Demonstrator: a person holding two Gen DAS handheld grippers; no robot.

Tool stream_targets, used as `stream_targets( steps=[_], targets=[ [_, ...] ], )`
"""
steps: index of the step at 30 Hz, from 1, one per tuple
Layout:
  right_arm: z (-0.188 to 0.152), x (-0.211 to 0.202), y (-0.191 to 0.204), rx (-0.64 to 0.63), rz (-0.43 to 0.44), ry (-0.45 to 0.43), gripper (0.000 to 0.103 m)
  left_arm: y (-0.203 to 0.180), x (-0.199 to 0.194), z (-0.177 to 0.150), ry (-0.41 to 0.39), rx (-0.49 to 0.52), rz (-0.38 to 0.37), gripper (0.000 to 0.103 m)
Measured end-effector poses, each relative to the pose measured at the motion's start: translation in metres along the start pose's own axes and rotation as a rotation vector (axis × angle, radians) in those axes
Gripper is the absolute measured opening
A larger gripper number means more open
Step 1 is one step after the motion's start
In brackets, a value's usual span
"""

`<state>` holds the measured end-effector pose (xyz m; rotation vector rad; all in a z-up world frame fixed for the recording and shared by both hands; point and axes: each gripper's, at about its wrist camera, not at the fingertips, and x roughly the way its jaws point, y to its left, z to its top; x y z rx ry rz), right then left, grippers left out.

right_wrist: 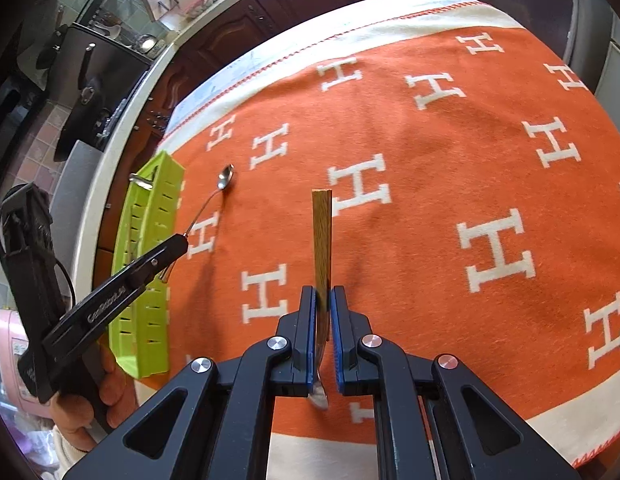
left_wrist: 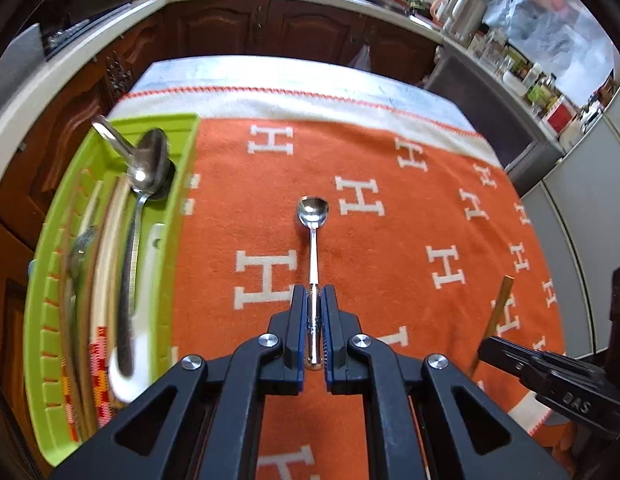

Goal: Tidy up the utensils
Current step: 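Carry both items into the green tray and open both grippers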

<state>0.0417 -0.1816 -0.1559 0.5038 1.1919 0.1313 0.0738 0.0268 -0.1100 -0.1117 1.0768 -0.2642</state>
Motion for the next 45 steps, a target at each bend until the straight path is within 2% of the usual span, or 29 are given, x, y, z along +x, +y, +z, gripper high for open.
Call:
stream_targets(
  steps=[9,17,20,21,24,26,27,28,30,32,38,41,43,45],
  targets=[
    [0.023,-0.003,0.057,-0.101,0.134,0.046,0.007,0.039,-0.065,-0.007,-0.109,-0.11,0.043,0.004],
    [0.038,0.002,0.136,-0.242,0.22,0.078,0.006,0.076,-0.101,-0.028,-0.176,-0.181,0.167,0.004],
    [0.038,-0.01,0.161,-0.296,0.224,0.033,0.005,0.095,-0.089,-0.038,-0.132,-0.194,0.236,0.004],
    [0.038,-0.013,0.167,-0.309,0.226,0.02,0.0,0.101,-0.083,-0.041,-0.112,-0.203,0.242,0.004],
    [0.041,-0.028,0.185,-0.341,0.235,-0.03,0.0,0.113,-0.063,-0.047,-0.041,-0.198,0.246,0.005],
    [0.044,-0.031,0.197,-0.355,0.24,-0.043,0.0,0.118,-0.058,-0.049,-0.034,-0.208,0.255,0.012],
    [0.045,-0.03,0.203,-0.363,0.24,-0.039,0.0,0.12,-0.059,-0.049,-0.042,-0.219,0.258,0.022],
    [0.047,-0.029,0.208,-0.369,0.238,-0.037,0.0,0.121,-0.062,-0.048,-0.058,-0.223,0.262,0.027],
    [0.047,-0.027,0.217,-0.386,0.226,-0.038,0.0,0.122,-0.067,-0.046,-0.089,-0.224,0.281,0.045],
    [0.048,-0.018,0.217,-0.387,0.217,-0.02,0.0,0.125,-0.074,-0.044,-0.118,-0.234,0.293,0.052],
    [0.048,0.034,0.199,-0.355,0.161,0.07,0.004,0.128,-0.08,-0.036,-0.143,-0.269,0.273,0.053],
    [0.049,0.062,0.187,-0.324,0.134,0.109,0.014,0.124,-0.083,-0.029,-0.17,-0.26,0.283,0.053],
    [0.051,0.08,0.181,-0.306,0.125,0.125,0.025,0.122,-0.084,-0.024,-0.18,-0.249,0.293,0.054],
    [0.052,0.096,0.177,-0.295,0.134,0.143,0.025,0.123,-0.084,-0.019,-0.184,-0.246,0.298,0.054]
  ],
)
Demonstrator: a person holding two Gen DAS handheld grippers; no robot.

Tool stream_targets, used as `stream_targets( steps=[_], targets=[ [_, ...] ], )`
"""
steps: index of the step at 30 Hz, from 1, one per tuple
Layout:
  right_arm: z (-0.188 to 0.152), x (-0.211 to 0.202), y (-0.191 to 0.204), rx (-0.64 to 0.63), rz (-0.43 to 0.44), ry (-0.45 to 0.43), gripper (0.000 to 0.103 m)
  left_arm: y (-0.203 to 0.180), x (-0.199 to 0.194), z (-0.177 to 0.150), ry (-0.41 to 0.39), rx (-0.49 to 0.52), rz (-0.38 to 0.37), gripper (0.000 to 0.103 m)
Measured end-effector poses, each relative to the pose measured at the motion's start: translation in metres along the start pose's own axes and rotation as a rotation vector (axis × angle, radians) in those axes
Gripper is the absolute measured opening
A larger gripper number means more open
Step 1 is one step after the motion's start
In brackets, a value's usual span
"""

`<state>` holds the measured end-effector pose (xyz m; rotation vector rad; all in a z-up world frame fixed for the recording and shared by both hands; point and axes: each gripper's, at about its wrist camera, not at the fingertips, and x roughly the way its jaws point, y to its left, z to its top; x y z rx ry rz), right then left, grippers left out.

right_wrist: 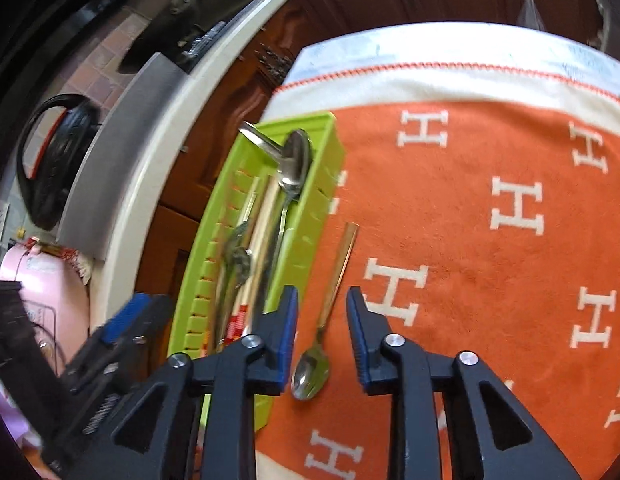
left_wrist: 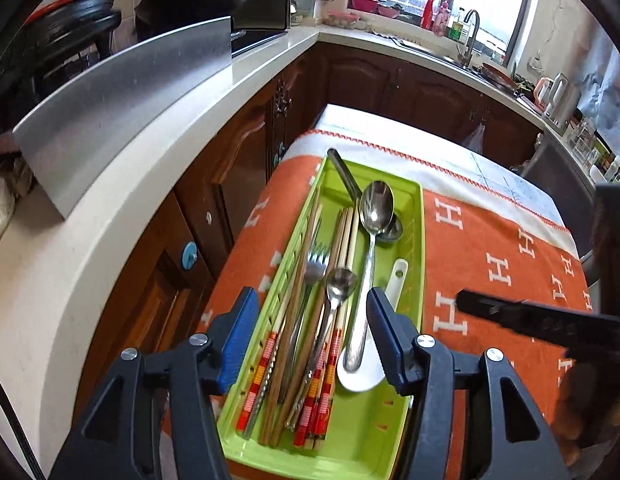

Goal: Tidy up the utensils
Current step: 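Carry both items into the green tray and open both grippers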

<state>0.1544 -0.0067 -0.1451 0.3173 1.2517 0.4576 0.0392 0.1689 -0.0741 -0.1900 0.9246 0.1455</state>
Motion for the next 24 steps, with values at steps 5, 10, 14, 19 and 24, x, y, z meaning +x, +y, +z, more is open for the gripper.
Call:
stream_targets(
  steps=[5,10,14,19,24],
  targets=[
    [0.001,0.03,-0.001,-0.02,-0.024,0.039,0.025,0.012,0.007,0.014,0.01,-0.039,0.014,0.055],
    [-0.001,0.05,0.0,-0.059,-0.059,0.065,0.025,0.023,0.017,0.017,0.031,-0.082,0.015,0.06],
    [-0.004,0.057,0.01,-0.135,-0.114,0.039,0.025,0.029,0.024,0.015,0.049,-0.095,0.017,0.06],
    [-0.016,0.061,0.02,-0.27,-0.21,-0.021,0.016,0.028,0.027,0.01,0.064,-0.088,0.011,0.06],
    [-0.017,0.056,0.013,-0.224,-0.206,-0.04,0.006,0.023,0.03,0.007,0.087,-0.081,-0.006,0.065]
  ],
)
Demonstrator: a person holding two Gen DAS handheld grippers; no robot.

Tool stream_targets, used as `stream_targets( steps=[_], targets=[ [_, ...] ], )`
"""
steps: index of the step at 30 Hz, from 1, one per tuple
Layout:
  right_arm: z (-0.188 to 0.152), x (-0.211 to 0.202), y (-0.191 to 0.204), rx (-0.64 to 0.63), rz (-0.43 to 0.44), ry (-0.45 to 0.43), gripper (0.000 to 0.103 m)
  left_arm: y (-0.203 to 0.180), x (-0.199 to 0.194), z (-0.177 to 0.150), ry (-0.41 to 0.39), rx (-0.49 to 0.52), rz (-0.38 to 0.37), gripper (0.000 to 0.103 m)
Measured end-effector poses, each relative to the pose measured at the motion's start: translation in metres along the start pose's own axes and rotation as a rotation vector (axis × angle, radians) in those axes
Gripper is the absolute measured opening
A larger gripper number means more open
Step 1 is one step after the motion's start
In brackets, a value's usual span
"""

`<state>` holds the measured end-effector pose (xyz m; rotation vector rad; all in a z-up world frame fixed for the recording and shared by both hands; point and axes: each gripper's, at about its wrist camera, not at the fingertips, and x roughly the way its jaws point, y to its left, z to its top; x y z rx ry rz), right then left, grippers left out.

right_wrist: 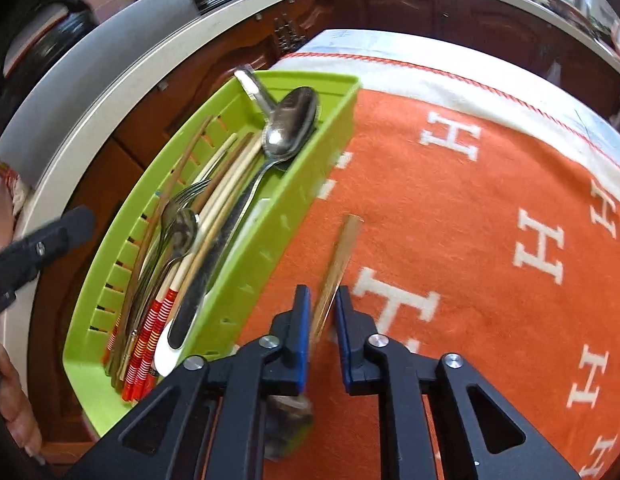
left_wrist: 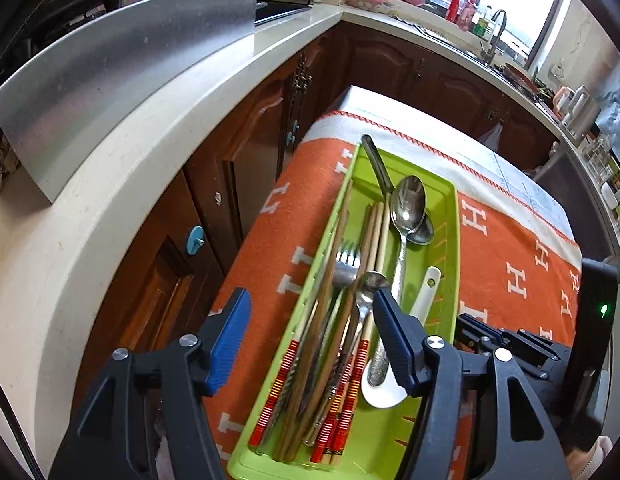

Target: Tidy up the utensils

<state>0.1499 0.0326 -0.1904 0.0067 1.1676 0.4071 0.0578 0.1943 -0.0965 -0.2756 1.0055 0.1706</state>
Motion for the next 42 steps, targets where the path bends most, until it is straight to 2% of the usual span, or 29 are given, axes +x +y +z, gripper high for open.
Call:
stream_targets(
  steps=[5,10,15,20,24,25,28,32,36,40,42],
  targets=[
    [0.002,-0.015,-0.027,0.132,0.079,0.003,0.006,-0.005,0.0,-0.003,0.004,0.018,0.002,0.07],
    [0.01,-0.041,-0.043,0.241,0.221,-0.004,0.006,-0.004,-0.002,-0.001,-0.001,0.013,0.009,0.071],
    [0.03,-0.065,-0.025,0.25,0.362,-0.007,0.006,0.0,-0.005,0.003,-0.016,0.015,0.051,0.072],
    [0.05,-0.066,0.006,0.226,0.426,0.024,0.006,0.009,-0.006,0.007,-0.017,-0.009,0.066,0.072],
    [0.061,-0.058,0.02,0.227,0.349,0.007,0.01,0.016,-0.008,0.009,-0.021,-0.02,0.086,0.072],
    [0.06,-0.062,0.024,0.218,0.322,0.016,0.019,0.016,-0.009,0.009,-0.016,-0.022,0.095,0.072],
    [0.057,-0.089,0.037,0.133,0.262,-0.042,0.028,0.011,-0.019,0.01,-0.032,-0.007,0.083,0.073],
    [0.051,-0.113,0.041,0.047,0.213,-0.076,0.029,-0.003,-0.027,0.008,-0.056,0.04,0.076,0.08],
    [0.034,-0.129,0.031,0.018,0.142,-0.09,0.029,-0.019,-0.026,-0.003,-0.035,0.096,0.063,0.08],
    [0.008,-0.138,0.012,0.021,0.082,-0.101,0.029,-0.035,-0.025,-0.012,-0.013,0.137,0.015,0.08],
    [-0.006,-0.141,0.003,0.03,0.06,-0.107,0.029,-0.044,-0.027,-0.018,-0.005,0.16,-0.017,0.084]
  ],
)
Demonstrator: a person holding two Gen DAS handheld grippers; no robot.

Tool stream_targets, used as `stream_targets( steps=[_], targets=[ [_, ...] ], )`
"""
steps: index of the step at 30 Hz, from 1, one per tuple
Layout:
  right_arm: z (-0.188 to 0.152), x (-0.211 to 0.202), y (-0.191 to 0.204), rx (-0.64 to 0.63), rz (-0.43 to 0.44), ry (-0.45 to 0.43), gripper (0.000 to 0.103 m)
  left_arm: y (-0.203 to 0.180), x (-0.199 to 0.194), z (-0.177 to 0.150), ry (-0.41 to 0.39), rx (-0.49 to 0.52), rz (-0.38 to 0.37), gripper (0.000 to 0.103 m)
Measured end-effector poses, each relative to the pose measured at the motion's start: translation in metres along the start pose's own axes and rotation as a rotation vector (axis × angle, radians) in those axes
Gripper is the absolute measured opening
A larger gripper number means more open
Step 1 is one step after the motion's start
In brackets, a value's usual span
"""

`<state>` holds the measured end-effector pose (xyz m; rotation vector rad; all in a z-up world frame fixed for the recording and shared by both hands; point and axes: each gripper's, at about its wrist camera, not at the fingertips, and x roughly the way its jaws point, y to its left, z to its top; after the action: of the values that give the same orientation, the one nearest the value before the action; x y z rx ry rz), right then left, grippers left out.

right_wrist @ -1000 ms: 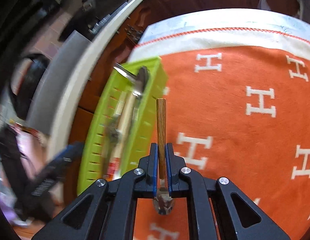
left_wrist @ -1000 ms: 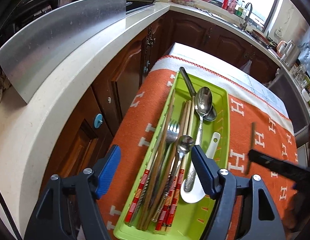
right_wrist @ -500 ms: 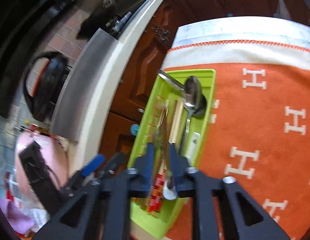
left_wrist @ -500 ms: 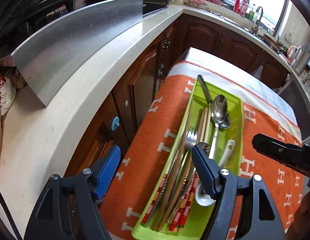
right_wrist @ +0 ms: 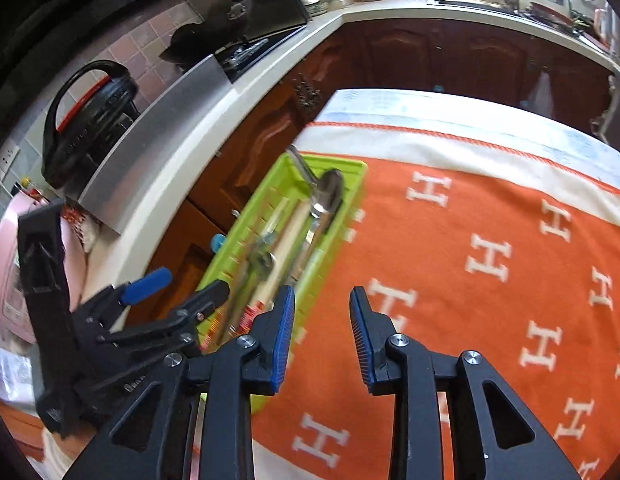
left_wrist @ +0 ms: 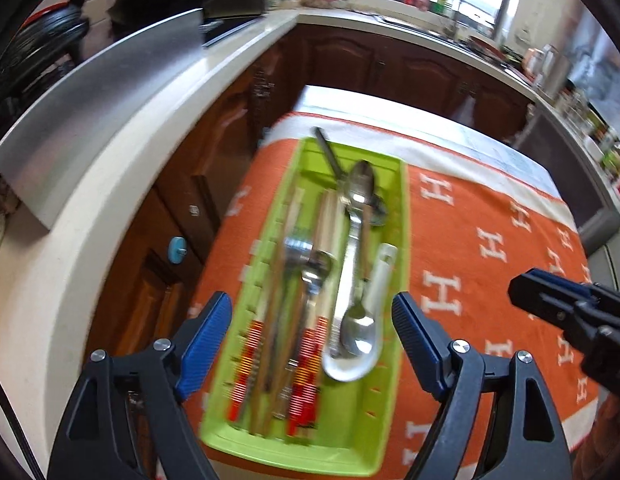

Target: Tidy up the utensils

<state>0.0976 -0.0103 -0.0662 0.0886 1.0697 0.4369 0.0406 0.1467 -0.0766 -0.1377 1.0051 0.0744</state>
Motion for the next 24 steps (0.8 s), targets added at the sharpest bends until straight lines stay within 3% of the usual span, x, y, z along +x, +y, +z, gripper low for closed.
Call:
stream_targets(
  steps=[5,7,14,24],
  targets=[
    [-0.031,-0.015,-0.03,0.059,-0.051,-0.011,0.029,-0.028,-0.005,-0.013,0.025,0.051,-0.079,0.093],
    [-0.041,-0.023,-0.04,0.083,-0.062,-0.023,0.03,-0.04,-0.009,-0.018,0.026,0.067,-0.103,0.102],
    [-0.075,-0.061,-0.063,0.132,-0.114,-0.066,0.036,-0.077,-0.025,-0.036,-0.001,0.144,-0.122,0.102],
    [-0.108,-0.12,-0.074,0.166,-0.135,-0.113,0.044,-0.098,-0.06,-0.042,-0.012,0.138,-0.162,0.102]
  ],
)
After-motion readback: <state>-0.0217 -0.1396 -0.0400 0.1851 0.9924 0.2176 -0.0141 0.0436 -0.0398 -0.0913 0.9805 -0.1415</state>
